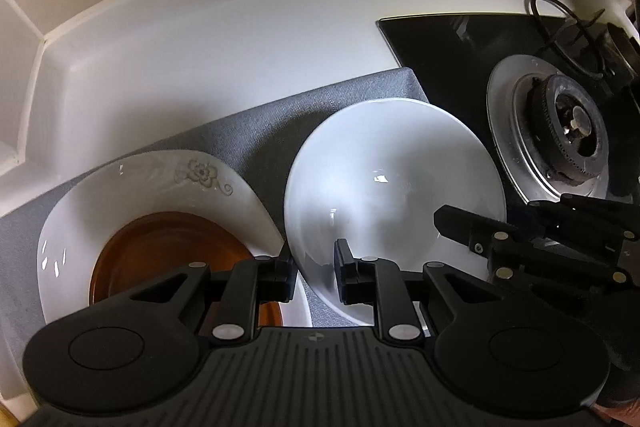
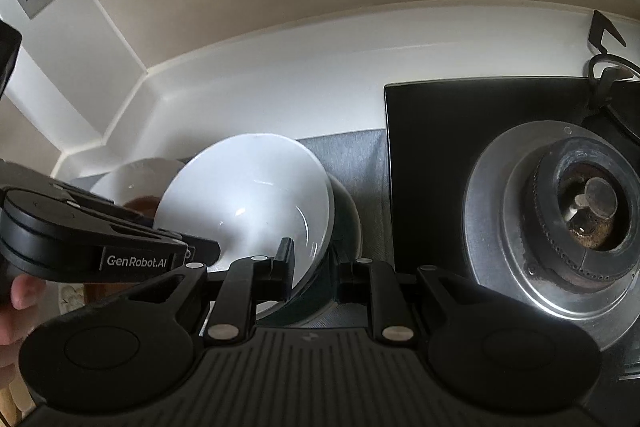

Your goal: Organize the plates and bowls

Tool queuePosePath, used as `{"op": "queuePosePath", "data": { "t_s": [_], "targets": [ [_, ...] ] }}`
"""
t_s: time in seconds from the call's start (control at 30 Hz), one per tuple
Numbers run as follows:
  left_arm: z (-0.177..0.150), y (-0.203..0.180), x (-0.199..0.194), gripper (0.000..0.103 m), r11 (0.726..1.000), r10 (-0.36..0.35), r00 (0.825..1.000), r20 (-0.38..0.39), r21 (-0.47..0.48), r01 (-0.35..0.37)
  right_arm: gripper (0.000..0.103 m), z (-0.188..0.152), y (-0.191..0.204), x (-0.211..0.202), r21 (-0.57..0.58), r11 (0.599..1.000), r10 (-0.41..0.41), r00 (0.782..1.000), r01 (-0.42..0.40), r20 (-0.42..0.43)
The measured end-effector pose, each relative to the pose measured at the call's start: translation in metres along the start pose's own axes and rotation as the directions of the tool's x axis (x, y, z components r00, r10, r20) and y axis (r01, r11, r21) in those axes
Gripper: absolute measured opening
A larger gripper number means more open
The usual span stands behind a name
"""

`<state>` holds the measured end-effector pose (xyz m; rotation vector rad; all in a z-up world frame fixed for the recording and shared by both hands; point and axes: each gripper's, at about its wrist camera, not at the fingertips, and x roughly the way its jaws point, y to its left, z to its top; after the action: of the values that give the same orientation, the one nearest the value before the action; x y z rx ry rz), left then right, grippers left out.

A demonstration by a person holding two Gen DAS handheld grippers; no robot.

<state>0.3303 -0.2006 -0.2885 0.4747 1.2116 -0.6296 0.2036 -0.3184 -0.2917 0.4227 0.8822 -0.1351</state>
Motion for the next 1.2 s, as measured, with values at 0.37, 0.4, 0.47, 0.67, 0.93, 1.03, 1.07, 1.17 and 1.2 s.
{"op": "queuePosePath", "data": {
  "t_s": [0.37,0.4,0.47,0.67,0.93,1.03,1.07,1.17,1.2],
  "targets": [
    [0.0,-0.003,0.003,0.02,1.0,0.002,1.0,0.017,0.016,-0.002,0.021,-0.001,0.001,0.002,0.011,1.0,-0.017,1.0,0.017,-0.01],
    [-0.002,-0.002,0.002,0.02,1.0,-0.001,1.0,0.018,0.014,0.001,0.023,-0.002,-0.001,0.001,0.019,1.0,-0.005,1.0,0.005,-0.01],
    [-0.002,-0.001,0.001,0.02,1.0,-0.011,1.0,0.016,0.019,0.011,0.024,-0.002,-0.006,-0.001,0.048,0.999,0.021,1.0,-0.021,-0.009],
    [-0.004,0.0,0.002,0.02,0.999,-0.038,0.999,0.003,0.004,0.038,0.027,-0.006,-0.019,-0.01,0.113,0.991,0.075,0.997,-0.074,-0.01],
    [-0.007,0.001,-0.001,0.02,0.999,-0.048,0.999,0.003,0.01,0.048,0.032,-0.006,-0.014,-0.015,0.076,0.994,0.082,0.996,-0.08,-0.023],
    [-0.007,0.003,-0.002,0.02,0.999,-0.054,0.999,0.004,0.001,0.054,0.033,-0.004,-0.013,-0.016,0.064,0.995,0.083,0.996,-0.081,-0.029],
    [-0.008,0.003,-0.002,0.02,0.998,-0.055,0.998,0.004,-0.002,0.055,0.034,-0.003,-0.013,-0.015,0.061,0.995,0.081,0.996,-0.078,-0.033],
    [-0.008,0.002,-0.003,0.02,0.999,-0.052,0.999,0.006,-0.008,0.052,0.035,0.001,-0.009,-0.013,0.061,0.996,0.064,0.997,-0.061,-0.052],
    [-0.009,0.001,-0.003,0.02,0.999,-0.05,0.999,0.004,-0.011,0.05,0.035,0.004,-0.007,-0.011,0.056,0.997,0.053,0.997,-0.049,-0.062]
  ]
}}
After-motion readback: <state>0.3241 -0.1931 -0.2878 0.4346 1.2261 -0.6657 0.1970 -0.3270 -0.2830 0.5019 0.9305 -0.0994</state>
